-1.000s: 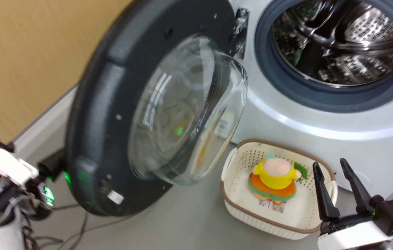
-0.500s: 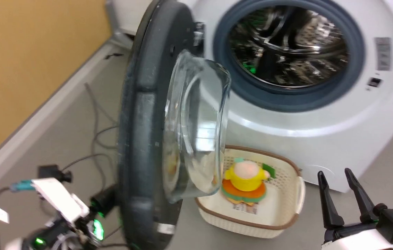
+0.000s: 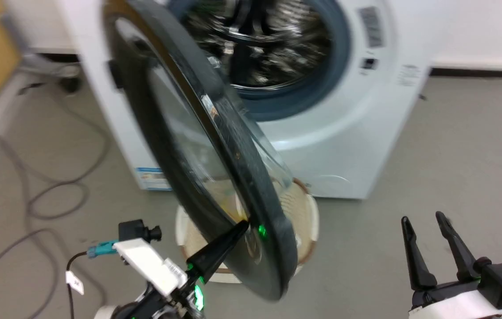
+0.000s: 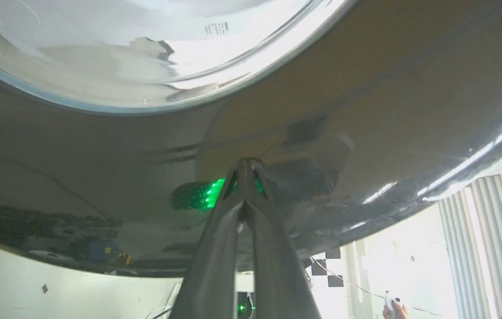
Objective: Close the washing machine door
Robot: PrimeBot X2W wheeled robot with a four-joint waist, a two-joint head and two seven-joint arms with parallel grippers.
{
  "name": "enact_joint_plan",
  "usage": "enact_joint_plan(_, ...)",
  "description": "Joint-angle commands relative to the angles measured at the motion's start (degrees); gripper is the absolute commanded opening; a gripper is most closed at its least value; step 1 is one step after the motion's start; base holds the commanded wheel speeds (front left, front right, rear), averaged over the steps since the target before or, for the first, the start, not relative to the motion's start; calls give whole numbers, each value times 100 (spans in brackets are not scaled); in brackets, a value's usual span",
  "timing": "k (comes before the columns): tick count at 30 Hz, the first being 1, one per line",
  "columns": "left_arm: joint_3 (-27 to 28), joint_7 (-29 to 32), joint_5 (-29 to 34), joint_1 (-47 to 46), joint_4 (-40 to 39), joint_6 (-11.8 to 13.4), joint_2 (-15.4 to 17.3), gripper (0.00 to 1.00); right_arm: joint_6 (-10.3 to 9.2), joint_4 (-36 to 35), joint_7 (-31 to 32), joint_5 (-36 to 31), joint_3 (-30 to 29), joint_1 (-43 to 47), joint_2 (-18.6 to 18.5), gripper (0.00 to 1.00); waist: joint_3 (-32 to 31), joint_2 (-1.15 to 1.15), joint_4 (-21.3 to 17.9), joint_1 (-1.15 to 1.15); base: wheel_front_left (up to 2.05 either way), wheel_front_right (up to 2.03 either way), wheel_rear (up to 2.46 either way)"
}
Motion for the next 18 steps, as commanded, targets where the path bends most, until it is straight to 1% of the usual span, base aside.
enact_joint_plan(1,-142,-238,-13,-183,90,-71,-11,0,5,-29,-26,-21,-2,-59,6,100,238,0,-599,0,0,0,0)
enact_joint_plan(4,-286,-623,110,-420,306,-92,-11,0,5,-42,-26,-17,2,-64,35,100,347,0,-936,0,0,0,0)
enact_joint_plan(10,-365,-1473,70,-1056,803,-102,-11,0,5,-72,-26,-3,47,-108,122,100,568,0,-1533,0,0,0,0)
enact_joint_plan(14,-408,-2024,1,-1584,1257,-139,-11,0,5,-79,-26,17,116,-172,183,100,708,0,-1837,0,0,0,0)
enact_joint_plan(18,-459,-2613,-38,-2162,1789,-183,-11,0,5,-86,-26,31,179,-221,232,100,807,0,-2054,0,0,0,0)
